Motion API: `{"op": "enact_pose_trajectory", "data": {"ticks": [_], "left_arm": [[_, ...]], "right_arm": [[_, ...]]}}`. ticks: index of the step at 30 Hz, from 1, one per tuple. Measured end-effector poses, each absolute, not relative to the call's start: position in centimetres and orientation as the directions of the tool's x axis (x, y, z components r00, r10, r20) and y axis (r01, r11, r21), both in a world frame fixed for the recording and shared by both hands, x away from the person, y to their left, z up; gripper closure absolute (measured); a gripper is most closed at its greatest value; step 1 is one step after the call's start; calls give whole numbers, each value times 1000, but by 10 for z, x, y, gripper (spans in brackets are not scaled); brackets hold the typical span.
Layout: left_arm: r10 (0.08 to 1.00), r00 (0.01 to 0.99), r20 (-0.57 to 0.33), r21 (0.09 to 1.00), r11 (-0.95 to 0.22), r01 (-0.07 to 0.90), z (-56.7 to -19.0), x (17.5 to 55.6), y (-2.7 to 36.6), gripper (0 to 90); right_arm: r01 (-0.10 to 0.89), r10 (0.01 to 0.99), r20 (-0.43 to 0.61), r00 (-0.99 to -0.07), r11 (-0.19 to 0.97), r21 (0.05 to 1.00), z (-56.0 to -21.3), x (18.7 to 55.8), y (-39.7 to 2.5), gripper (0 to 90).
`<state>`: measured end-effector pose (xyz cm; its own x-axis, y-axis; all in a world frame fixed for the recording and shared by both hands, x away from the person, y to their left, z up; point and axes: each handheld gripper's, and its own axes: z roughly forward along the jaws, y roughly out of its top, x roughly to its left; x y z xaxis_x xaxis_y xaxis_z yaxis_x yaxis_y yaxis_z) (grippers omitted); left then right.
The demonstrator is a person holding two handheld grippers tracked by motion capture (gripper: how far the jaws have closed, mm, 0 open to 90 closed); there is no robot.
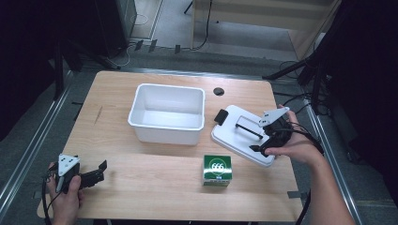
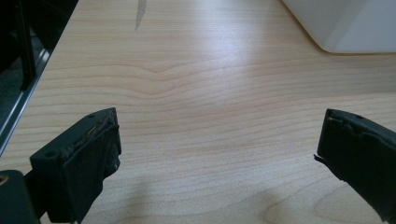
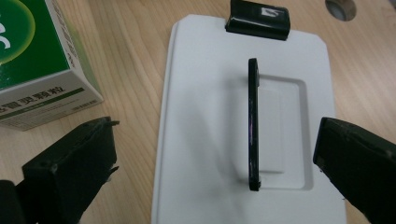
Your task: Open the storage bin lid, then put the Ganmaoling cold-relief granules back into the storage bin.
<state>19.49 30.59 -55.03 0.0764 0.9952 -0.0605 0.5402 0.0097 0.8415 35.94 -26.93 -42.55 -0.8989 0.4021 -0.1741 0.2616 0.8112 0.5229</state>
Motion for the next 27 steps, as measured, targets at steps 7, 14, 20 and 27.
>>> {"op": "enact_pose_trajectory", "data": {"ticks": [7,14,20,27], "left_arm": [[995,79,-58,841,6,542,-550,195,306,2],[995,81,-58,841,5,541,-550,196,305,2],[994,82,-66,841,11,541,-550,196,306,2],[995,79,-68,841,15,540,-550,196,307,2]], "right_arm": [[202,350,-212,-912,836,511,-421,347,-255,0],[140,289,-220,-932,844,517,-420,336,-237,0],[104,253,-227,-941,850,516,-421,330,-224,0],[80,225,-224,-948,854,515,-427,326,-212,0]]}}
